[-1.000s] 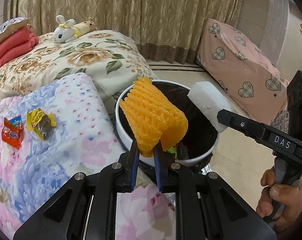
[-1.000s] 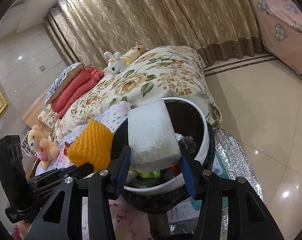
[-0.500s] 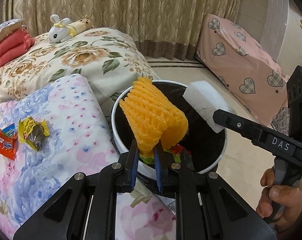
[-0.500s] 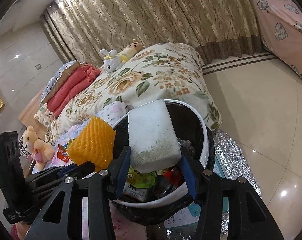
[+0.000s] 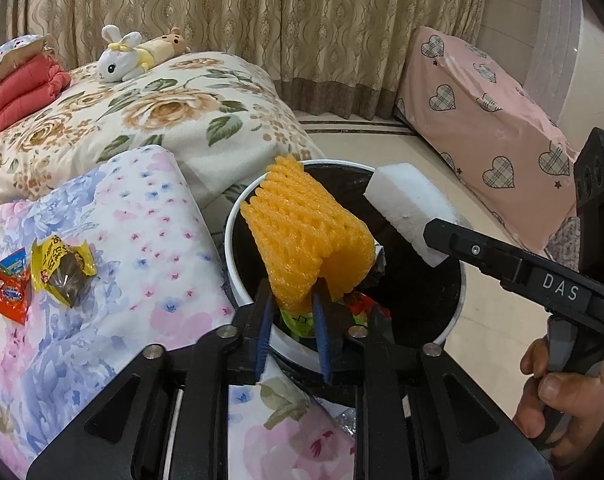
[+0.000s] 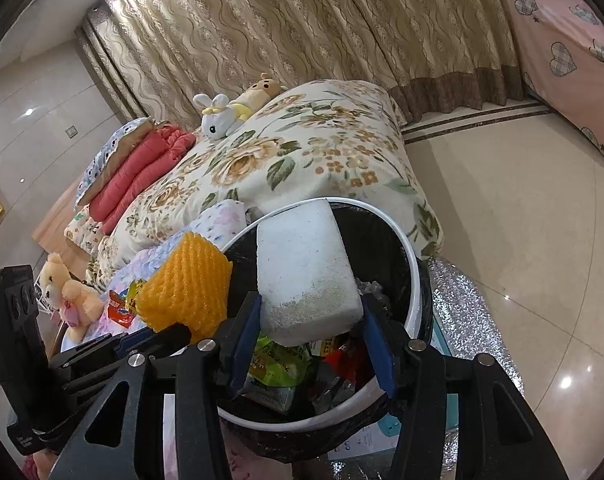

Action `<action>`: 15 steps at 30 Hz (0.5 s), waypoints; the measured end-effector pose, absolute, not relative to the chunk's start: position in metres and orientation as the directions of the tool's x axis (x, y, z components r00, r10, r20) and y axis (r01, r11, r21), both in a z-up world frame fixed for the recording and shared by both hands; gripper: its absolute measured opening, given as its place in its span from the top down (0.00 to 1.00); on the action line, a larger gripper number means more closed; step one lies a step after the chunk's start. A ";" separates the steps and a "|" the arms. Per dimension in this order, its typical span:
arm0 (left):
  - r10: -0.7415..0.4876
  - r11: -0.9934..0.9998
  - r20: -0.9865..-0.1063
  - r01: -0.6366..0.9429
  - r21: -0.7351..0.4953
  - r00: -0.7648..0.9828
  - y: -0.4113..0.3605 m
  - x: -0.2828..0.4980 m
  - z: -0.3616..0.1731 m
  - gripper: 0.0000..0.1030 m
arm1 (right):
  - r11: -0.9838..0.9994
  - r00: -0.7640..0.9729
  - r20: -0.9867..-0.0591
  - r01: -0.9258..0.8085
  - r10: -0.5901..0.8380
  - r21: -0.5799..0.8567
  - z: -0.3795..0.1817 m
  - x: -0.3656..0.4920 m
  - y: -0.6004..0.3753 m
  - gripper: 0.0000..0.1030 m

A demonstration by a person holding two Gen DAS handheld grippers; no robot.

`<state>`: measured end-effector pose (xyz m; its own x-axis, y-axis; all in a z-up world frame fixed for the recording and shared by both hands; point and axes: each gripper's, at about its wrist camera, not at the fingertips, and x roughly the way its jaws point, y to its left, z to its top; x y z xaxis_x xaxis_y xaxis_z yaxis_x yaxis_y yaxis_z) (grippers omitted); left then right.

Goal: Collect trash
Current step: 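Open both tools to drop the orange net and foam block into the bin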

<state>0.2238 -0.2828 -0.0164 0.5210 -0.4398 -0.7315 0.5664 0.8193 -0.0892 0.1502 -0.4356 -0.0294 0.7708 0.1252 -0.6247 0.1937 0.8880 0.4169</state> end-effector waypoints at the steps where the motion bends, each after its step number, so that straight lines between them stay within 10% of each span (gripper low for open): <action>1: -0.437 0.821 -0.733 0.564 -0.088 0.522 -0.283 0.224 -0.017 0.73 | 0.886 0.770 -0.625 0.198 0.124 0.420 -0.030 0.150 -0.436 0.46; 4: -0.436 0.832 -0.721 0.546 -0.095 0.539 -0.278 0.222 -0.015 0.49 | 0.877 0.771 -0.626 0.215 0.117 0.429 -0.029 0.149 -0.439 0.26; 15: -0.441 0.854 -0.710 0.499 -0.145 0.548 -0.245 0.208 -0.017 0.48 | 0.875 0.776 -0.614 0.192 0.143 0.445 -0.025 0.142 -0.425 0.23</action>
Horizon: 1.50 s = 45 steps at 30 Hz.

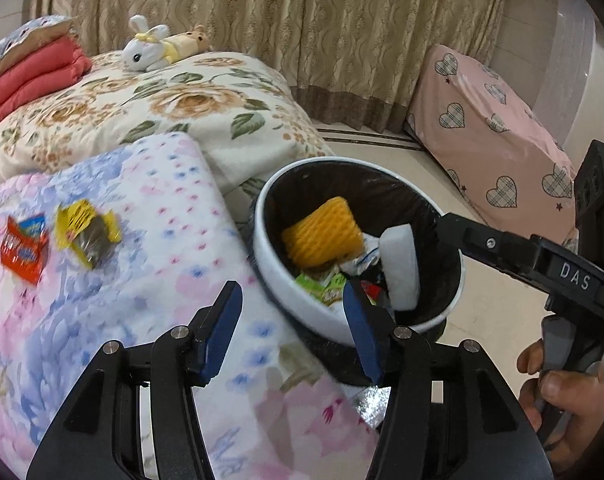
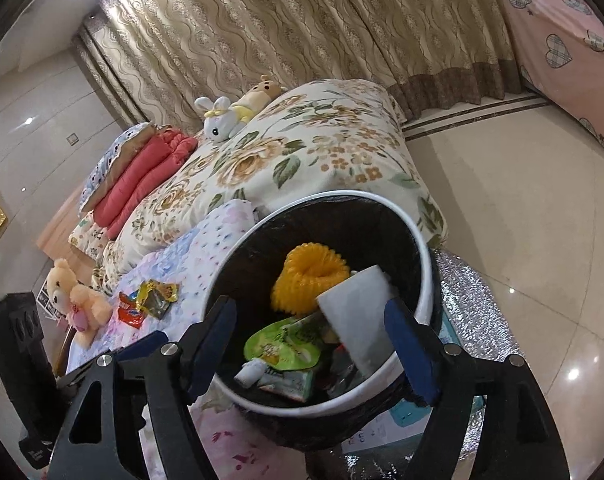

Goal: Collect trash
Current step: 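Open both tools to drop the orange net and foam block into the bin, then move both open tools back over the snack wrappers on the bed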

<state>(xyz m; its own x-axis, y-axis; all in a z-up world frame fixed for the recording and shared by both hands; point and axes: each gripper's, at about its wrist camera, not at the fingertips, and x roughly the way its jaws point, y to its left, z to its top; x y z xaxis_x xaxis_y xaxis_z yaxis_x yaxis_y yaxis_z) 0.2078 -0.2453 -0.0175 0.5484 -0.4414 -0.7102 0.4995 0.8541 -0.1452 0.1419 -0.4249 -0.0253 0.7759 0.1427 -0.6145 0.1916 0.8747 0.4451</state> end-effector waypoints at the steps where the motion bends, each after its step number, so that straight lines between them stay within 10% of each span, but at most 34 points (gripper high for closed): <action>1: -0.440 0.857 -0.710 0.493 -0.149 0.550 -0.241 0.207 -0.018 0.48 | 0.876 0.776 -0.613 0.186 0.147 0.446 -0.025 0.141 -0.422 0.23; 45: -0.256 0.958 -0.720 0.068 -0.279 0.645 -0.007 0.205 -0.051 0.47 | 0.907 0.645 -0.665 -0.110 0.376 0.406 -0.047 0.184 -0.226 0.09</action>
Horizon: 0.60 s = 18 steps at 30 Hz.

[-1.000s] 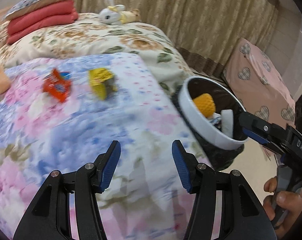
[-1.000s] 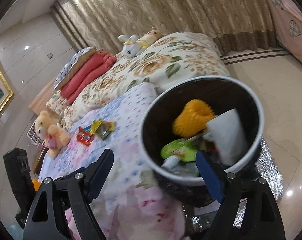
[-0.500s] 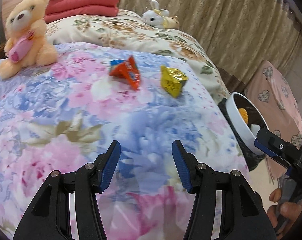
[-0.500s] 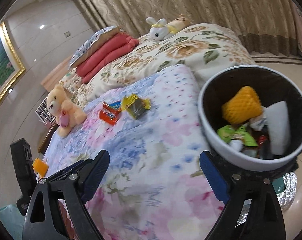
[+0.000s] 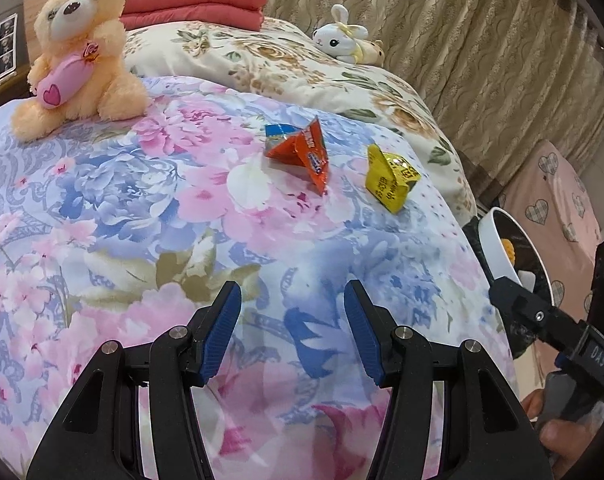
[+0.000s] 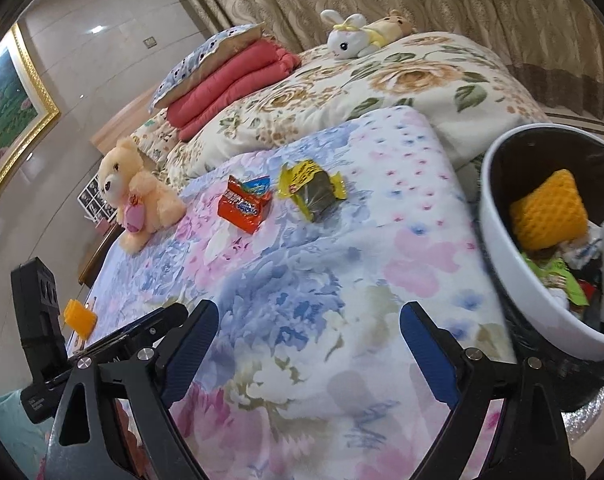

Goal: Collect trash
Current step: 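Move both open tools back over the snack wrappers on the bed, then grasp the red-blue snack wrapper with the left tool while the right tool grasps the yellow bag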

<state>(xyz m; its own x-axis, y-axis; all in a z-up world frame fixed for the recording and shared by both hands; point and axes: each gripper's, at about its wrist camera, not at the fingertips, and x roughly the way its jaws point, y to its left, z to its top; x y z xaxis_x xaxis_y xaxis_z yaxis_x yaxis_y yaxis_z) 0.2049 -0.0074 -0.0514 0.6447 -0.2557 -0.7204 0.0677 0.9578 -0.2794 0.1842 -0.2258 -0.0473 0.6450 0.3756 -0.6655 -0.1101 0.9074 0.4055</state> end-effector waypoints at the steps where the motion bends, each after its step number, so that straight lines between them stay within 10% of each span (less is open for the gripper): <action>1: -0.255 0.958 -0.721 0.065 -0.281 0.644 -0.006 0.207 -0.051 0.47 | 0.908 0.643 -0.667 -0.111 0.376 0.405 -0.049 0.186 -0.224 0.09; 18: -0.262 0.956 -0.739 0.063 -0.287 0.621 -0.012 0.258 -0.054 0.47 | 0.904 0.630 -0.675 -0.111 0.385 0.412 -0.063 0.252 -0.216 0.09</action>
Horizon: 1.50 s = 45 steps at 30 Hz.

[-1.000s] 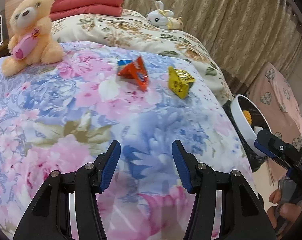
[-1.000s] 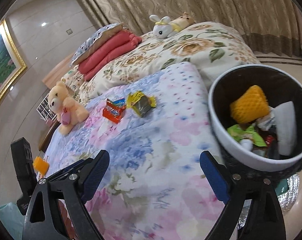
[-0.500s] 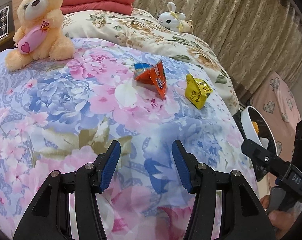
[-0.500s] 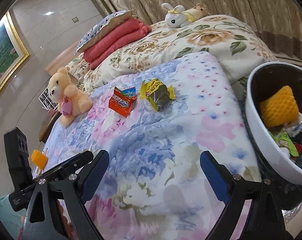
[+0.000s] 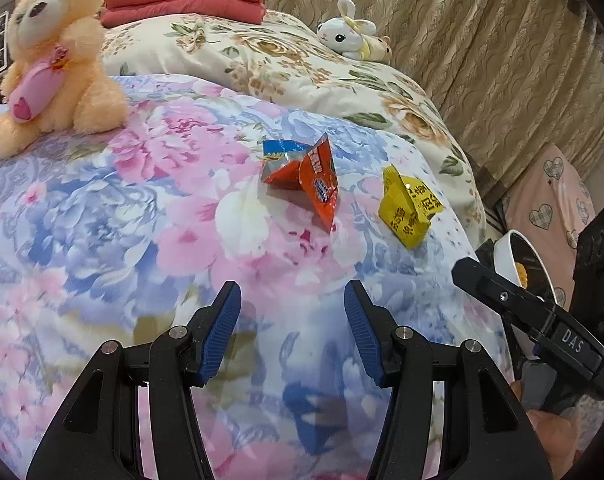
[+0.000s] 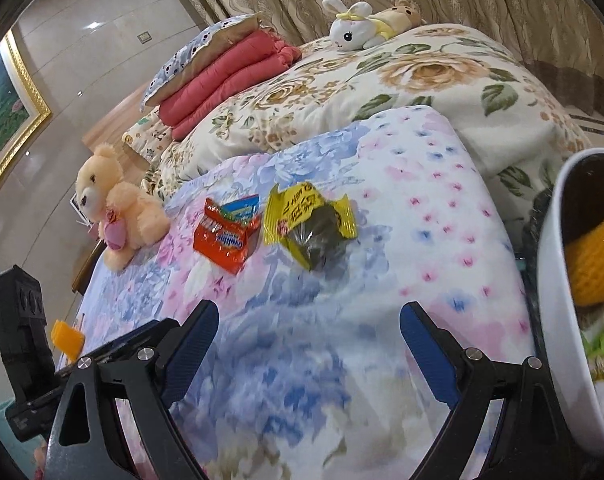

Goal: Collect trash
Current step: 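Grasp the red-blue snack wrapper with the left tool while the right tool grasps the yellow bag, then carry the red-blue wrapper and yellow bag over the trash bin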

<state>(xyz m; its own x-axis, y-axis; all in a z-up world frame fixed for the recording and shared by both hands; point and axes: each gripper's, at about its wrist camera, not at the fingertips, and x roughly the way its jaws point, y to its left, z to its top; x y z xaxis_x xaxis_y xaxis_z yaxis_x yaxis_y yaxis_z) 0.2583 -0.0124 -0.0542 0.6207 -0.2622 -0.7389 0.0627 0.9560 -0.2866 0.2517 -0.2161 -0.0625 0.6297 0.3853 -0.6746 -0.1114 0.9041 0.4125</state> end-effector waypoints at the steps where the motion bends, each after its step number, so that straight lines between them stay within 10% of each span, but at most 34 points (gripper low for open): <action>1: -0.264 0.956 -0.740 0.065 -0.287 0.619 -0.014 0.263 -0.054 0.47 | 0.904 0.629 -0.675 -0.112 0.385 0.412 -0.063 0.256 -0.216 0.09; 13: -0.265 0.957 -0.734 0.076 -0.281 0.625 -0.025 0.310 -0.056 0.47 | 0.910 0.616 -0.689 -0.121 0.383 0.397 -0.071 0.302 -0.212 0.16; 16: -0.267 0.956 -0.737 0.074 -0.284 0.621 -0.028 0.321 -0.061 0.48 | 0.913 0.611 -0.695 -0.126 0.379 0.387 -0.073 0.309 -0.210 0.26; 20: -0.286 0.952 -0.742 0.087 -0.295 0.606 -0.032 0.331 -0.069 0.80 | 0.914 0.608 -0.696 -0.139 0.382 0.380 -0.076 0.314 -0.208 0.46; 24: -0.306 0.946 -0.734 0.109 -0.305 0.606 -0.035 0.331 -0.071 0.99 | 0.913 0.598 -0.700 -0.149 0.389 0.380 -0.078 0.314 -0.206 0.85; 45: -0.348 0.934 -0.681 0.179 -0.308 0.645 -0.040 0.246 -0.046 0.99 | 0.891 0.631 -0.650 -0.162 0.424 0.424 -0.056 0.241 -0.217 0.90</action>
<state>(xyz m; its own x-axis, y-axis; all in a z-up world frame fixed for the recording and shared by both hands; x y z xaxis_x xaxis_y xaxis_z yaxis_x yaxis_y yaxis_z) 0.2464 -0.0403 -0.0464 0.6449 -0.3478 -0.6806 0.1791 0.9344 -0.3078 0.2413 -0.2166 -0.0562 0.6307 0.4240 -0.6499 -0.1622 0.8911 0.4239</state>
